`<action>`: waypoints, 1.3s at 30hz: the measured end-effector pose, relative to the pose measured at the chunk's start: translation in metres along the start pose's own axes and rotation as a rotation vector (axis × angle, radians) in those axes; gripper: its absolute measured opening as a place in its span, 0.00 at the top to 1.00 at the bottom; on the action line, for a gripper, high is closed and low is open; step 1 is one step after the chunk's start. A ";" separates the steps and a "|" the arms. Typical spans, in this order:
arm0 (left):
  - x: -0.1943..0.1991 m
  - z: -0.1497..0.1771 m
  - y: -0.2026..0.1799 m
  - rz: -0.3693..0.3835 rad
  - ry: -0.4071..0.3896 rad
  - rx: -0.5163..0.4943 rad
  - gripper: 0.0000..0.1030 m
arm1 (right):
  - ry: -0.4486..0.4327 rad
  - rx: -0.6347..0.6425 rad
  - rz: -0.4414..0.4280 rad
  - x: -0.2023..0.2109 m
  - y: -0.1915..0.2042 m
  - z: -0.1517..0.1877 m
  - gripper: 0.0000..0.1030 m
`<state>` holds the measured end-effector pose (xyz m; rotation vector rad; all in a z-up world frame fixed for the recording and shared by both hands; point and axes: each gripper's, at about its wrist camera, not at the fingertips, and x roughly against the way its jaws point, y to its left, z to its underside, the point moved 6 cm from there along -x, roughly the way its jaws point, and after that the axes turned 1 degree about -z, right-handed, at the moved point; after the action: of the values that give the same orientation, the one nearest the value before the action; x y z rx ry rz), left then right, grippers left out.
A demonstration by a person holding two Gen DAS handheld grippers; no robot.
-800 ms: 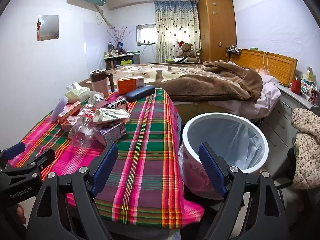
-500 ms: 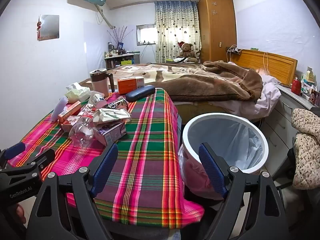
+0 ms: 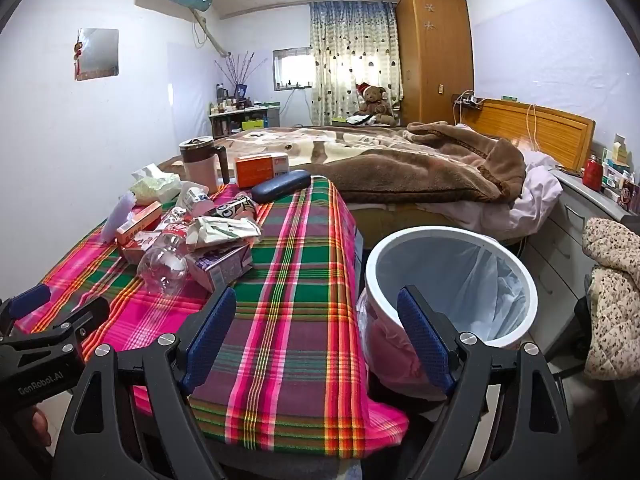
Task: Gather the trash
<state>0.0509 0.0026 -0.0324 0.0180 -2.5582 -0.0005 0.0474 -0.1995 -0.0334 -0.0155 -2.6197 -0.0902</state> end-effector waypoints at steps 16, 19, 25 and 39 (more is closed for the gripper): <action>-0.016 -0.003 0.001 0.025 0.027 0.022 0.00 | 0.024 0.008 -0.008 -0.015 0.003 -0.003 0.18; -0.028 -0.005 0.000 0.054 0.051 0.034 0.00 | 0.038 -0.004 -0.018 -0.025 0.001 -0.007 0.18; -0.056 -0.013 -0.004 0.080 0.087 0.030 0.00 | 0.052 -0.005 -0.033 -0.046 0.002 -0.017 0.18; -0.129 -0.040 0.006 0.066 0.157 0.027 0.08 | 0.079 0.000 -0.045 -0.079 0.017 -0.034 0.18</action>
<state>0.1805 0.0106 -0.0698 -0.0539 -2.4007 0.0588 0.1328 -0.1841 -0.0422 0.0459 -2.5418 -0.1046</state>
